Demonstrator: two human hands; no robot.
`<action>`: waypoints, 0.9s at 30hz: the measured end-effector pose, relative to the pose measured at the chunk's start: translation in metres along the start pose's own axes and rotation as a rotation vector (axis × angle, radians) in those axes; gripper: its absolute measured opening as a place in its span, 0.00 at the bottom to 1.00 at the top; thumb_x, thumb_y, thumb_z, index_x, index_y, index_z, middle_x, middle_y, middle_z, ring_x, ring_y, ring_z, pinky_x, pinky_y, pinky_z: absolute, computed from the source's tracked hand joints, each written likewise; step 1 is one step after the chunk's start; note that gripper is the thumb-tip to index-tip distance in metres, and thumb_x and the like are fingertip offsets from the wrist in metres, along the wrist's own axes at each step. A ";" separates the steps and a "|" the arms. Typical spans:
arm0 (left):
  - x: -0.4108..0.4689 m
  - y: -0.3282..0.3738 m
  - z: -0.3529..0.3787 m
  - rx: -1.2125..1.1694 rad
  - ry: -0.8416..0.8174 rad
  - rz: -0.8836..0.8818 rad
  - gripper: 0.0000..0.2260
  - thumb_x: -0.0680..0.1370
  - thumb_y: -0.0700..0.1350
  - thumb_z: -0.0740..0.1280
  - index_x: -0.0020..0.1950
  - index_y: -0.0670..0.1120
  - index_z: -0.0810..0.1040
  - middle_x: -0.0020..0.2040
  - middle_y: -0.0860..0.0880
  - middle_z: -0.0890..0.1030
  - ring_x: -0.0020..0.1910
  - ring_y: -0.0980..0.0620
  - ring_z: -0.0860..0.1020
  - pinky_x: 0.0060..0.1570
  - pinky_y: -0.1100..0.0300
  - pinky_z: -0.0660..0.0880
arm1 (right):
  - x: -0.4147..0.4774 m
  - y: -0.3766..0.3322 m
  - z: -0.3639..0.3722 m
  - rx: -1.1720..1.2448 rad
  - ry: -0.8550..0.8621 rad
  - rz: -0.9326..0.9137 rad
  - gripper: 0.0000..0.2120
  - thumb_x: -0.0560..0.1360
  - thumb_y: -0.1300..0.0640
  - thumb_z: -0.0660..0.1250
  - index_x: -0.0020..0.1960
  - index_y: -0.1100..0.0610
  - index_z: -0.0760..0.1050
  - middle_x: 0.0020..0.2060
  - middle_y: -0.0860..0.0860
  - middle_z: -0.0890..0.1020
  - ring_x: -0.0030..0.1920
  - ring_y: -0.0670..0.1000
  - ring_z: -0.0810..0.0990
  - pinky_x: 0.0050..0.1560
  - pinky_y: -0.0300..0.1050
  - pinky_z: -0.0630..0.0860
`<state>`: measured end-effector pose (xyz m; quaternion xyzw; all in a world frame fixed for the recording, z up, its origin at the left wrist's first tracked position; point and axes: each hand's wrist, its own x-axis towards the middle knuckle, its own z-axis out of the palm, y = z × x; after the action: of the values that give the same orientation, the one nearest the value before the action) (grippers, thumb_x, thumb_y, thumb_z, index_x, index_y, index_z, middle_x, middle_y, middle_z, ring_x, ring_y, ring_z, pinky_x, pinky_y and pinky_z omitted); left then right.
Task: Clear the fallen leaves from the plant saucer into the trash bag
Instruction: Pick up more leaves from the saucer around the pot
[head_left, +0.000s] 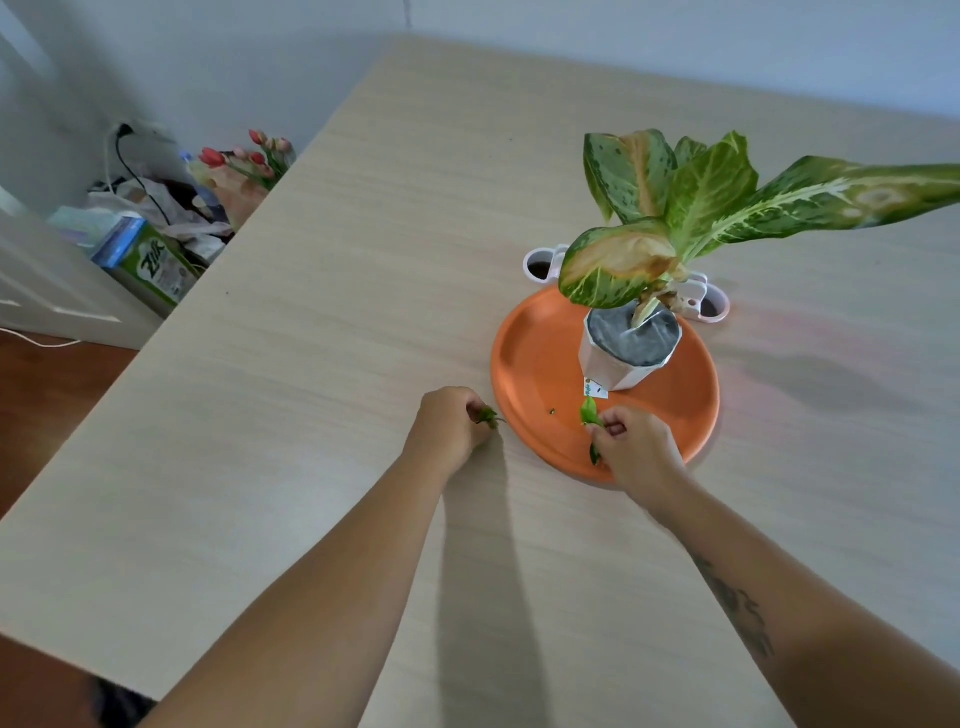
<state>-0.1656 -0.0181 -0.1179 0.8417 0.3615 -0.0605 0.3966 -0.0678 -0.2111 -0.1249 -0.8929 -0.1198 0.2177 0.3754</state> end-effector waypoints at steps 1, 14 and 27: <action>0.001 0.002 0.000 0.045 -0.010 0.012 0.05 0.73 0.42 0.68 0.46 0.44 0.83 0.44 0.44 0.83 0.44 0.45 0.81 0.43 0.53 0.78 | 0.000 0.001 -0.001 0.009 0.004 0.005 0.08 0.75 0.58 0.67 0.39 0.60 0.78 0.30 0.49 0.77 0.33 0.49 0.73 0.35 0.43 0.70; -0.005 -0.004 0.000 0.064 0.021 0.017 0.05 0.74 0.45 0.68 0.43 0.43 0.81 0.39 0.47 0.81 0.38 0.49 0.78 0.36 0.57 0.75 | 0.028 -0.020 0.022 -0.148 -0.048 -0.176 0.05 0.75 0.61 0.67 0.41 0.59 0.75 0.36 0.58 0.79 0.32 0.51 0.72 0.33 0.47 0.71; -0.035 -0.034 -0.030 -0.557 0.142 -0.186 0.01 0.72 0.40 0.71 0.41 0.43 0.83 0.33 0.50 0.80 0.31 0.54 0.75 0.34 0.64 0.72 | 0.025 -0.029 0.029 -0.332 -0.102 -0.259 0.07 0.77 0.61 0.64 0.40 0.59 0.71 0.38 0.54 0.73 0.37 0.52 0.69 0.35 0.43 0.64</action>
<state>-0.2190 -0.0021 -0.1057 0.6659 0.4667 0.0639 0.5785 -0.0609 -0.1637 -0.1302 -0.9075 -0.2867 0.1898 0.2413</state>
